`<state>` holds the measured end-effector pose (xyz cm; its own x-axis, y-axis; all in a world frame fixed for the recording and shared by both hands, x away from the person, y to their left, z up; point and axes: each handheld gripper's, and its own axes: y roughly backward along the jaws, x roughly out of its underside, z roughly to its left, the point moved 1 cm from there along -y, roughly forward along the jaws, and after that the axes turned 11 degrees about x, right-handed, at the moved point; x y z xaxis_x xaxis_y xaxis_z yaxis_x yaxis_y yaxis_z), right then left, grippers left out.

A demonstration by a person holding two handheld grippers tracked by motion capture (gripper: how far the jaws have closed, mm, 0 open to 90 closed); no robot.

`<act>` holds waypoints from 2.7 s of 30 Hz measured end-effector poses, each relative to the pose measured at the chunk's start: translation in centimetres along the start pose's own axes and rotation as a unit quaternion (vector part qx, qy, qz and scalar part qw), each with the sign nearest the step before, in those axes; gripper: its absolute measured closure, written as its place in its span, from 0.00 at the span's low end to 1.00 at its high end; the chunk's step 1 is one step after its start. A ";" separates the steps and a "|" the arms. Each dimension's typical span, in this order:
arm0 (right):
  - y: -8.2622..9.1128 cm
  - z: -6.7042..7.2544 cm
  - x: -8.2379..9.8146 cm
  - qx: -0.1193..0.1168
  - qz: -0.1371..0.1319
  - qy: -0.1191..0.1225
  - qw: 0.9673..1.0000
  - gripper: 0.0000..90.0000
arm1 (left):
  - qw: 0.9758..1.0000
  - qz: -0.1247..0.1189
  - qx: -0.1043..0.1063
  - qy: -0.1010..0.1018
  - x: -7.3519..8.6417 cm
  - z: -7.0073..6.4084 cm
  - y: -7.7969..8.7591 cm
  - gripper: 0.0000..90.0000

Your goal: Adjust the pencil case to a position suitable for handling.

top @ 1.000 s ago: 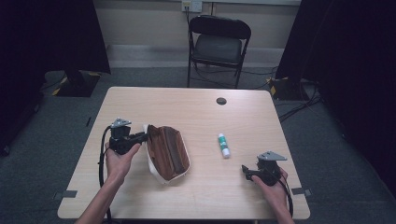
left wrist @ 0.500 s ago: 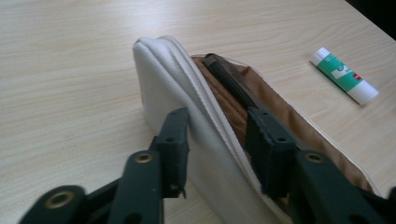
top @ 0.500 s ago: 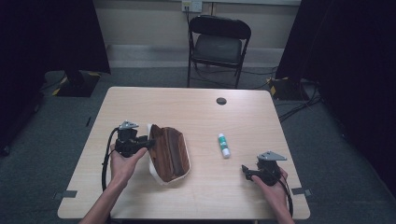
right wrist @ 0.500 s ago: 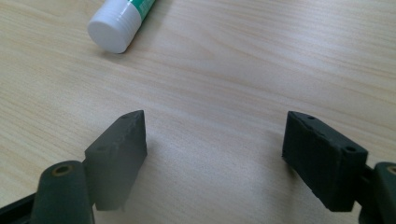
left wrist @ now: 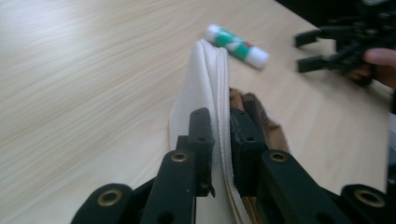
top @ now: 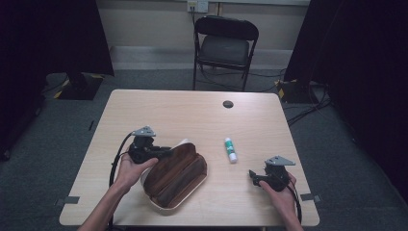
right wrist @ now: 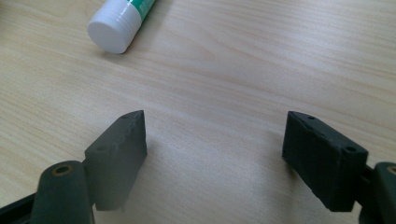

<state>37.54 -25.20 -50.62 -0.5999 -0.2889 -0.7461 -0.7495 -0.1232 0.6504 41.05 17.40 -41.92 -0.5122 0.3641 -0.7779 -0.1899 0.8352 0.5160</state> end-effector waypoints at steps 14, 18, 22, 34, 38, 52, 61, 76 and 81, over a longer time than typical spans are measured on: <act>0.1 0.1 0.0 0.000 0.000 0.000 1.000 0.23 | 0.999 -0.027 -0.021 -0.002 1.7 -0.8 3.2 0.51; 0.1 0.1 0.0 0.001 0.000 -0.001 1.000 0.23 | 0.998 -0.034 -0.046 -0.004 3.4 -1.9 4.7 0.42; 0.1 0.1 0.0 0.001 0.000 -0.001 1.000 0.23 | 0.998 -0.043 -0.056 -0.001 5.2 -2.7 5.8 0.39; 0.0 0.1 0.0 0.002 0.001 -0.001 1.000 0.23 | 0.998 0.012 -0.041 -0.041 4.6 -2.5 2.4 0.80; 0.0 0.2 0.0 0.001 0.001 -0.001 1.000 0.23 | 0.999 0.013 -0.010 -0.051 4.0 -1.3 1.8 0.85; 0.0 0.2 0.0 0.001 0.000 0.000 1.000 0.23 | 0.998 -0.008 0.009 -0.064 1.6 -0.5 -0.6 0.65; 0.1 0.3 0.0 0.000 0.002 -0.002 1.000 0.23 | 0.997 0.003 -0.051 -0.055 4.4 -1.2 2.7 0.49; 0.1 1.1 -0.6 -0.006 0.003 0.012 1.000 0.26 | 0.995 0.007 -0.070 -0.070 4.2 0.5 1.7 0.84; 0.5 1.4 -1.1 -0.013 -0.016 0.014 1.000 0.27 | 0.995 -0.006 -0.074 -0.064 3.4 1.0 1.2 0.81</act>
<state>37.41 -23.62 -49.66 -0.5677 -0.3105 -0.7624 -0.7600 -0.1581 0.6304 39.91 20.00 -44.31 -0.3998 0.4125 -0.8186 -0.3221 0.7729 0.5468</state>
